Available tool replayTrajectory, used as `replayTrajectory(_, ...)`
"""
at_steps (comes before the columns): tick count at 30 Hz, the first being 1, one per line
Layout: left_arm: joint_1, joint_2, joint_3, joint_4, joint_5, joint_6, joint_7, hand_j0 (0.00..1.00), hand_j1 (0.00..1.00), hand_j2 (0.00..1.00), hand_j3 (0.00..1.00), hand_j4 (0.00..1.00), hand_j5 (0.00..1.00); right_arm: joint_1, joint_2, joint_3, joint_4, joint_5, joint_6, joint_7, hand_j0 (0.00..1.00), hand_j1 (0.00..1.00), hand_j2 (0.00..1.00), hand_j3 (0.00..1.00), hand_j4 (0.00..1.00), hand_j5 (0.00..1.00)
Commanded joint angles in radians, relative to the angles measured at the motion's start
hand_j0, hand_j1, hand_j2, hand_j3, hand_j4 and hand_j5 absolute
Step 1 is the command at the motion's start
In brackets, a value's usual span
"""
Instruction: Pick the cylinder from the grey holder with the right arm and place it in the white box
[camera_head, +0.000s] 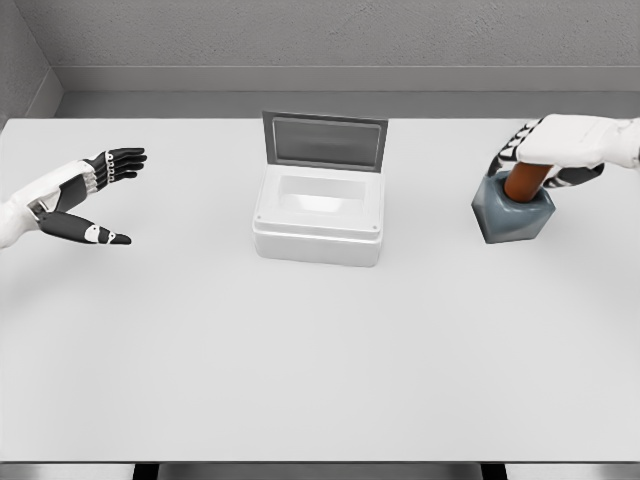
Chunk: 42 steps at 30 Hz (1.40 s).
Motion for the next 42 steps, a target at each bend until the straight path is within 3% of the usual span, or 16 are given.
replayTrajectory(1,0.000,0.001,0.001,-0.001,0.006,0.001,0.000,1.00,1.00,1.00,1.00,1.00,1.00,0.000,0.000,0.003,0.000,-0.002,0.002,0.000,0.47,0.47,0.47,0.47,0.47,0.47)
replayTrajectory(4,0.000,0.001,0.001,0.001,0.008,0.001,0.000,1.00,1.00,1.00,1.00,1.00,1.00,0.000,0.000,0.006,0.000,-0.002,0.002,0.000,0.34,0.34,0.34,0.34,0.34,0.34)
replayTrajectory(14,0.000,0.002,0.001,0.001,0.008,0.002,0.000,1.00,1.00,1.00,1.00,1.00,1.00,-0.037,-0.014,-0.011,-0.021,-0.014,0.002,0.000,0.33,0.33,0.33,0.33,0.33,0.33)
replayTrajectory(18,-0.002,0.002,0.001,0.001,0.006,0.004,0.000,1.00,1.00,1.00,1.00,1.00,1.00,-0.038,-0.014,-0.001,-0.188,-0.016,0.002,0.000,0.33,0.33,0.33,0.33,0.33,0.33)
replayTrajectory(24,0.002,-0.002,-0.002,-0.005,-0.001,-0.001,0.000,1.00,1.00,1.00,1.00,1.00,1.00,-0.038,0.006,0.000,-0.296,-0.021,0.002,0.000,0.34,0.34,0.34,0.34,0.34,0.34)
replayTrajectory(34,0.002,-0.010,-0.004,-0.013,-0.027,-0.004,0.000,1.00,1.00,1.00,1.00,1.00,1.00,-0.126,0.170,0.143,-0.291,-0.018,0.002,0.000,0.34,0.34,0.34,0.34,0.34,0.34)
replayTrajectory(38,0.000,-0.010,-0.004,-0.013,-0.027,-0.002,0.000,1.00,1.00,1.00,1.00,1.00,1.00,-0.150,0.193,0.143,-0.284,-0.016,0.002,0.000,0.34,0.34,0.34,0.34,0.34,0.34)
replayTrajectory(42,0.000,-0.010,-0.004,-0.011,-0.027,-0.002,0.000,1.00,1.00,1.00,1.00,1.00,1.00,-0.186,0.202,0.143,-0.228,-0.011,0.002,0.000,0.34,0.34,0.34,0.34,0.34,0.34)
